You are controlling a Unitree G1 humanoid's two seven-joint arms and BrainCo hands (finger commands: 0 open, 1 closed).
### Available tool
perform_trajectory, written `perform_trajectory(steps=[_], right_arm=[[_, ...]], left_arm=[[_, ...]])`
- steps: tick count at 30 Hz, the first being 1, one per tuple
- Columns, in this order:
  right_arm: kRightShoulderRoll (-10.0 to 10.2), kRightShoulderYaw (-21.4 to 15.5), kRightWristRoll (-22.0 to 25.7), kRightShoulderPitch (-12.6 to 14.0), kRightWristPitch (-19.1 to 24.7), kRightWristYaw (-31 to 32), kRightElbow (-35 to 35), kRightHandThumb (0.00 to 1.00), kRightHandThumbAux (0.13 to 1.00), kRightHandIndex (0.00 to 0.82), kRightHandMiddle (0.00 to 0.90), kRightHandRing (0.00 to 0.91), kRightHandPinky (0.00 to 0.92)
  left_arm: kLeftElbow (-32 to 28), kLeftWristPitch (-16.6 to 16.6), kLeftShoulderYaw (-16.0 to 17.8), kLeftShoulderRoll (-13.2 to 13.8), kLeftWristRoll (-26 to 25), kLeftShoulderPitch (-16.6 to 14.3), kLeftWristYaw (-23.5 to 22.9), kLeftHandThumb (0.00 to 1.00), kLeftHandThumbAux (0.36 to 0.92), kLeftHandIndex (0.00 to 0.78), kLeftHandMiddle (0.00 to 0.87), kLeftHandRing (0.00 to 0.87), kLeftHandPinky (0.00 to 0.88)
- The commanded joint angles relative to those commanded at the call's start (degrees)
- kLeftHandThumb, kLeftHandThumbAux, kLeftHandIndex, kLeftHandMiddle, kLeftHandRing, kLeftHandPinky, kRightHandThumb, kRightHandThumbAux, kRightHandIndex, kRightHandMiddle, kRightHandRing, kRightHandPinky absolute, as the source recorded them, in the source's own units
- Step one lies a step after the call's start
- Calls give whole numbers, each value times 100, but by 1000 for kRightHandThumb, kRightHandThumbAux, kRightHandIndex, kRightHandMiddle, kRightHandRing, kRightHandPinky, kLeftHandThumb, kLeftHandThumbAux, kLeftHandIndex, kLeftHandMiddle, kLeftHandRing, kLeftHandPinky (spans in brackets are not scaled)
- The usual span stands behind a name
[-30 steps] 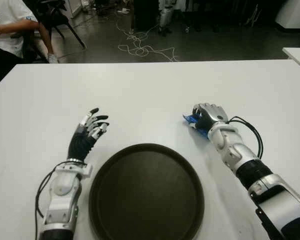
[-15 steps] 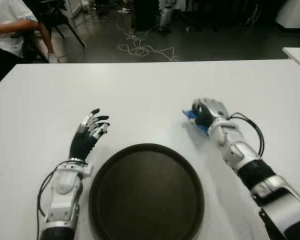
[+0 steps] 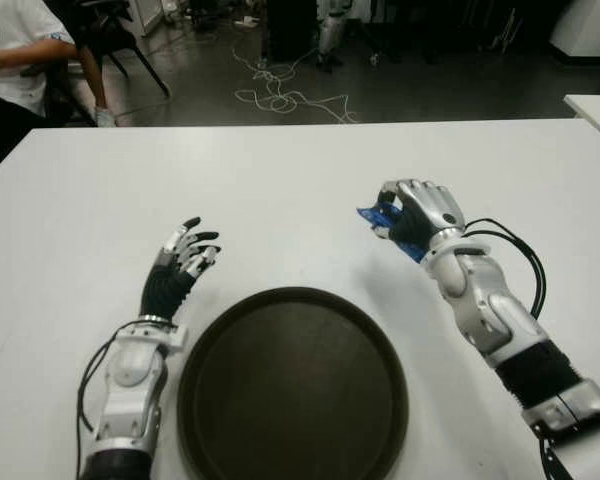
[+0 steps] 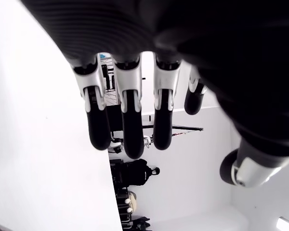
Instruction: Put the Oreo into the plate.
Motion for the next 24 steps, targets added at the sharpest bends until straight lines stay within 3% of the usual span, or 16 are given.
perform_trajectory(steps=[17, 24], right_arm=[[22, -91, 8, 247, -408, 174, -854, 240, 778, 574, 744, 747, 729], [350, 226, 39, 413, -727, 268, -1435, 249, 786, 605, 768, 769, 758]], left_arm=[[287, -154, -11, -23, 34, -146, 60, 367, 561, 123, 283, 300, 310], [364, -158, -20, -26, 27, -214, 67, 377, 563, 117, 281, 295, 306]])
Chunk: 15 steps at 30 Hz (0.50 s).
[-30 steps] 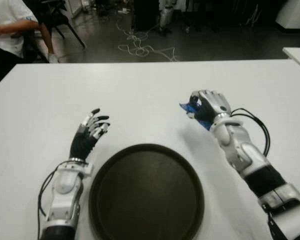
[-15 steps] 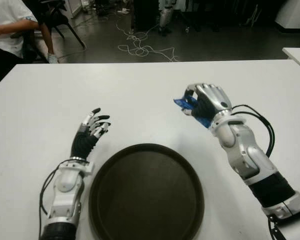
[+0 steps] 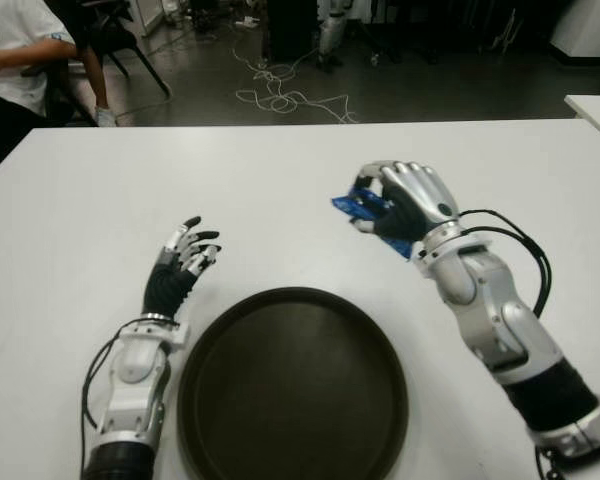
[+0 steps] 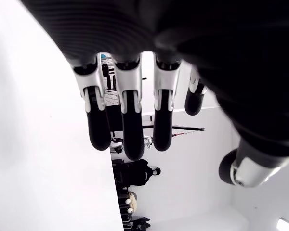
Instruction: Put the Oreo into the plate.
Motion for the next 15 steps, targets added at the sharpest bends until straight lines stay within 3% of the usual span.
perform_trajectory(steps=[3, 6, 12, 15], right_arm=[[227, 418, 3, 235, -206, 85, -139, 257, 792, 617, 776, 777, 770], [279, 596, 159, 353, -381, 326, -263, 272, 793, 609, 774, 778, 777], [303, 672, 530, 331, -770, 899, -238, 287, 784, 575, 754, 767, 771], [457, 896, 585, 181, -932, 1179, -99, 285, 780, 564, 747, 763, 774]], left_arm=[[66, -13, -5, 17, 10, -48, -13, 379, 565, 116, 280, 296, 309], [106, -46, -11, 19, 20, -75, -14, 370, 559, 117, 277, 296, 308], [139, -30, -12, 9, 5, -103, -21, 377, 563, 119, 275, 292, 300], [198, 34, 7, 8, -39, -153, -37, 381, 569, 120, 275, 290, 294]])
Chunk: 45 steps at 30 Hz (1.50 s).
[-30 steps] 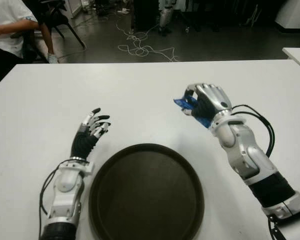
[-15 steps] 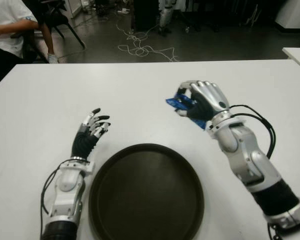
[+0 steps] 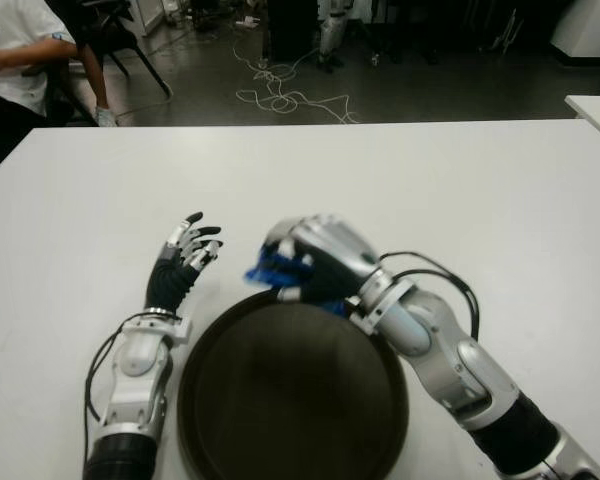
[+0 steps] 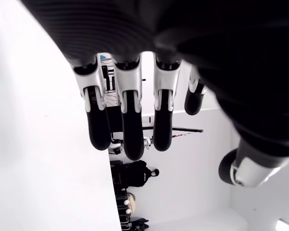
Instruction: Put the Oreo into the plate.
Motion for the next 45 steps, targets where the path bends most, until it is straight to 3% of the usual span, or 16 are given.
perform_trajectory(steps=[3, 7, 13, 24, 33, 40, 45], right_arm=[[166, 148, -17, -171, -120, 94, 199, 274, 779, 564, 749, 766, 779], [237, 272, 16, -220, -360, 149, 354, 266, 784, 572, 764, 779, 791], [253, 284, 168, -141, -532, 399, 279, 251, 797, 558, 760, 779, 787], [307, 272, 457, -2, -519, 762, 171, 329, 799, 521, 737, 757, 769], [254, 223, 505, 62, -414, 936, 15, 349, 774, 532, 724, 745, 764], [126, 128, 664, 186, -569, 983, 11, 346, 769, 536, 704, 713, 701], [134, 117, 702, 220, -688, 892, 121, 291, 792, 521, 635, 636, 600]], left_arm=[[2, 20, 1, -4, -15, -10, -5, 374, 568, 122, 274, 287, 290], [0, 17, 5, -12, -27, -14, -10, 376, 574, 125, 276, 288, 293], [-33, 30, -2, -17, -34, -4, -27, 378, 570, 121, 269, 288, 304], [-96, 61, -2, 8, -41, 27, -62, 370, 540, 116, 261, 282, 290], [-147, 61, 5, -6, -3, 60, -2, 375, 556, 115, 262, 288, 301], [-312, 129, -30, 5, 1, 129, -42, 384, 573, 112, 259, 288, 323], [-312, 69, -33, -5, 44, 134, 0, 404, 590, 119, 268, 291, 308]])
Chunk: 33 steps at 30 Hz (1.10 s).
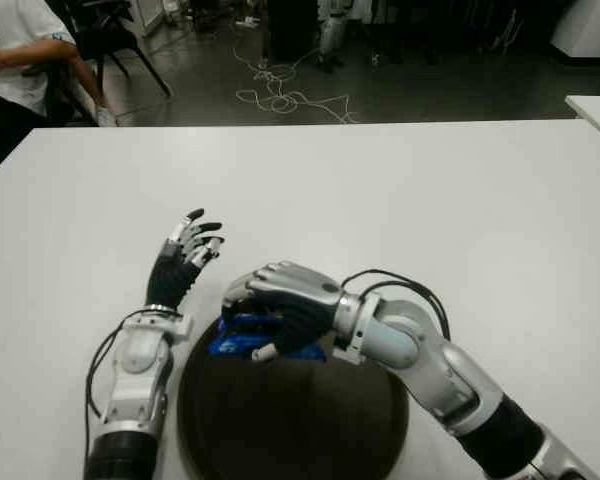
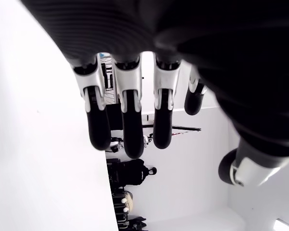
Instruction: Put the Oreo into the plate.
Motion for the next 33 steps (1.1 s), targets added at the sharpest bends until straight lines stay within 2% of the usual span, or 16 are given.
perform_trajectory(steps=[8, 14, 17, 24, 29, 33], right_arm=[[-14, -17, 6, 8, -79, 25, 63, 172, 825, 476, 510, 498, 483], [-23, 1, 111, -8, -33, 183, 103, 60, 831, 410, 454, 437, 424], [-15, 8, 153, -21, 17, 263, 110, 19, 813, 354, 396, 382, 371], [-66, -67, 264, -30, 101, 434, -51, 1, 760, 173, 235, 227, 216], [-115, -71, 227, -17, 155, 513, -117, 0, 717, 93, 150, 135, 108], [-156, -47, 221, -43, 270, 648, -143, 0, 689, 47, 87, 69, 59]], left_arm=[[17, -54, -14, -2, 51, 2, 37, 378, 581, 127, 270, 295, 316], [4, -2, -8, -10, 28, 6, 34, 381, 567, 122, 266, 292, 304], [4, 30, -11, 0, 31, 0, 32, 381, 567, 119, 264, 288, 303], [42, -1, -7, 15, 34, -23, 21, 391, 571, 114, 258, 290, 325], [81, -54, -6, 33, 38, -43, 0, 399, 584, 114, 252, 288, 330], [91, -74, 1, 22, 0, -47, -25, 401, 592, 114, 252, 288, 331]])
